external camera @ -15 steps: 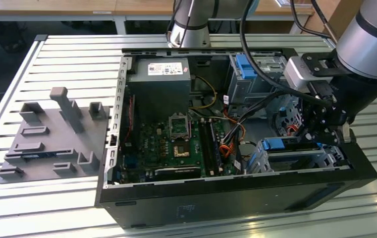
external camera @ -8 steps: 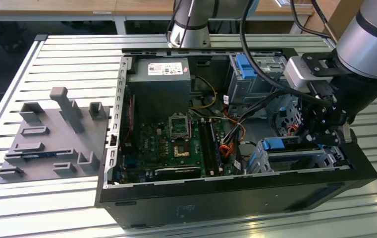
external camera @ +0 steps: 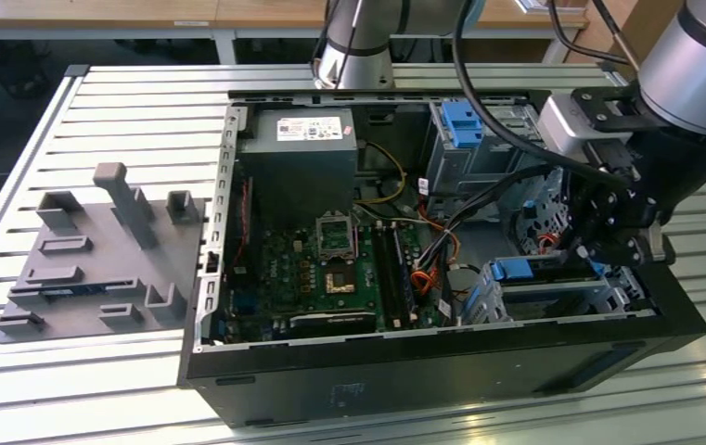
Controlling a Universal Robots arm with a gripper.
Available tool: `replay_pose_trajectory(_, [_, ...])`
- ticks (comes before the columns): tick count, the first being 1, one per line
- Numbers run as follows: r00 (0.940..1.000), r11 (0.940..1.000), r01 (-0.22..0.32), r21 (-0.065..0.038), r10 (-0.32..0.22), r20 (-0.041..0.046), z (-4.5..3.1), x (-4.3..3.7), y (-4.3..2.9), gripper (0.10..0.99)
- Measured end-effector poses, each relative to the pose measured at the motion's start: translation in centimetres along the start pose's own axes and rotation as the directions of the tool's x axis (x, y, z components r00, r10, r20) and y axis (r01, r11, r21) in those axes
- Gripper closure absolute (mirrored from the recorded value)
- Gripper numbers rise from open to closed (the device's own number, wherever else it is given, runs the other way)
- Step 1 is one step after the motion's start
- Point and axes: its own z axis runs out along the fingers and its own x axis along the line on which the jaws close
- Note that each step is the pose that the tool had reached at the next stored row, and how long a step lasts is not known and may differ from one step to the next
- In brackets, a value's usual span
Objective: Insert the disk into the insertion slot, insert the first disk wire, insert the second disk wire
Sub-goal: 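Insert the first disk wire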
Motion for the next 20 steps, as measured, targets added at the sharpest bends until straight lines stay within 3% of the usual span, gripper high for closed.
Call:
replay_pose_trajectory(1, [1.0, 1.0, 0.0, -0.002, 0.0, 0.0, -0.05, 0.0, -0.02, 0.925])
replay_pose_trajectory(2, [1.0, 1.0, 0.0, -0.004, 0.0, -0.0004, -0.1, -0.01, -0.03, 0.925])
replay_pose_trajectory(3, [1.0, 1.0, 0.0, -0.005, 0.0, -0.0005, -0.14, -0.01, -0.05, 0.98])
replay_pose_trajectory(20, [1.0, 1.0, 0.0, -0.009, 0.0, -0.0005, -0.56, -0.02, -0.07, 0.98])
